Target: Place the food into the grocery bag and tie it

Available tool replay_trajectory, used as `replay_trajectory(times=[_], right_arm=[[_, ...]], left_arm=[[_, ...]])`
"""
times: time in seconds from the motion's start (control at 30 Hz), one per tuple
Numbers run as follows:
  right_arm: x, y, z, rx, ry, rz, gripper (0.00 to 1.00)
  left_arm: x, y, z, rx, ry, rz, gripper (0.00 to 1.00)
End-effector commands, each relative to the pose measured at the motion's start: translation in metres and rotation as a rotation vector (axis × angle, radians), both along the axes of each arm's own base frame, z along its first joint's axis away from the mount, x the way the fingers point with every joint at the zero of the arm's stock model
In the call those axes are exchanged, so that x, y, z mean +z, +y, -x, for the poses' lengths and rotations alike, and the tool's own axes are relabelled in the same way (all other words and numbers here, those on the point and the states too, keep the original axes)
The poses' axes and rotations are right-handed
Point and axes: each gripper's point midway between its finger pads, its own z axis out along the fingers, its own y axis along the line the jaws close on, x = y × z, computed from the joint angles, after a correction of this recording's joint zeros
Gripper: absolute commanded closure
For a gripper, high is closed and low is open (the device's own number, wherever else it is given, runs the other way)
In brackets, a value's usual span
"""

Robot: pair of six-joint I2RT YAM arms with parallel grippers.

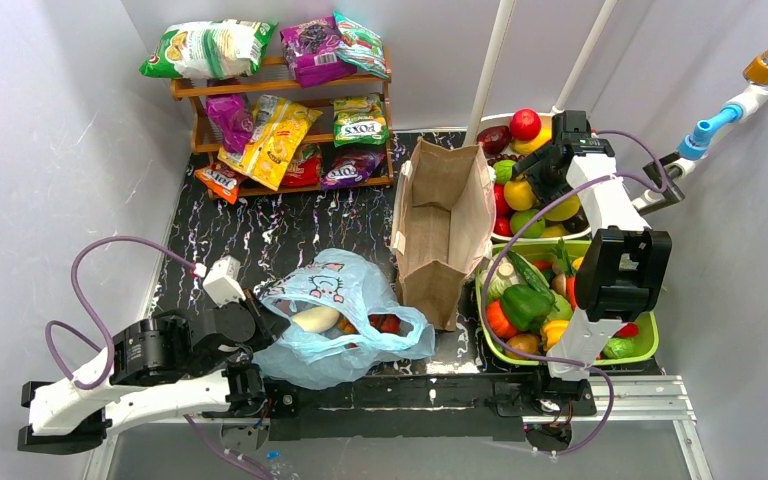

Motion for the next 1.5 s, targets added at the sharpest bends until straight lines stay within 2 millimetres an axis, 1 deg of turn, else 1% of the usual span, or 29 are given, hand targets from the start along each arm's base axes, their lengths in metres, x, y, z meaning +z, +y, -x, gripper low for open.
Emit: replay_trajectory(times=[0.0,0.1,0.27,0.33,0.47,0.53,0.73,0.77,0.8,0.93,0.97,1.1,1.2,1.3,1.47], right_arm=[[0.015,-0.013,-0.003,-0.017,-0.05,0.039,0.34],[0.031,-0.013,-0.001,-0.003,-0.088,0.049,0.4],[0.049,-0.014,0.007,0.007,-0.134,0.064,0.41],[0.055,-0.011,0.011,0.025,-0.153,0.055,0.41],[0.069,0.004,0.019,0.085,-0.193,0.01,0.41],[0.079,0.017,0.021,0.153,-0.232,-0.021,0.45],[0.11,0.045,0.037,0.334,-0.314,-0.092,0.45],[0.116,0.06,0.043,0.386,-0.326,-0.106,0.45],[0.123,0.067,0.048,0.421,-0.343,-0.115,0.45],[0.15,0.089,0.068,0.529,-0.419,-0.148,0.45],[0.16,0.096,0.075,0.555,-0.45,-0.155,0.45],[0.19,0.129,0.103,0.675,-0.538,-0.173,0.44],[0.207,0.143,0.125,0.733,-0.579,-0.155,0.44],[0.224,0.158,0.149,0.807,-0.635,-0.17,0.44],[0.254,0.199,0.203,1.076,-0.779,-0.224,0.44]], left_arm=[[-0.003,0.011,-0.004,0.032,-0.015,-0.037,1.0],[-0.003,0.011,-0.003,0.033,-0.013,-0.036,1.0],[-0.001,0.008,-0.004,0.032,-0.013,-0.028,1.0],[0.0,0.006,-0.005,0.032,-0.015,-0.023,1.0],[0.005,0.001,-0.006,0.026,-0.022,-0.019,1.0],[0.007,-0.003,-0.008,0.022,-0.027,-0.02,1.0],[0.012,-0.01,-0.01,0.017,-0.029,-0.032,1.0],[0.012,-0.011,-0.011,0.016,-0.029,-0.031,1.0],[0.013,-0.012,-0.011,0.017,-0.03,-0.031,1.0],[0.014,-0.016,-0.012,0.02,-0.029,-0.022,1.0],[0.014,-0.017,-0.012,0.021,-0.027,-0.02,1.0],[0.015,-0.02,-0.013,0.019,-0.026,-0.014,1.0],[0.016,-0.02,-0.013,0.02,-0.027,-0.02,1.0],[0.017,-0.021,-0.014,0.023,-0.031,-0.018,1.0],[0.02,-0.025,-0.016,0.023,-0.037,-0.016,1.0]])
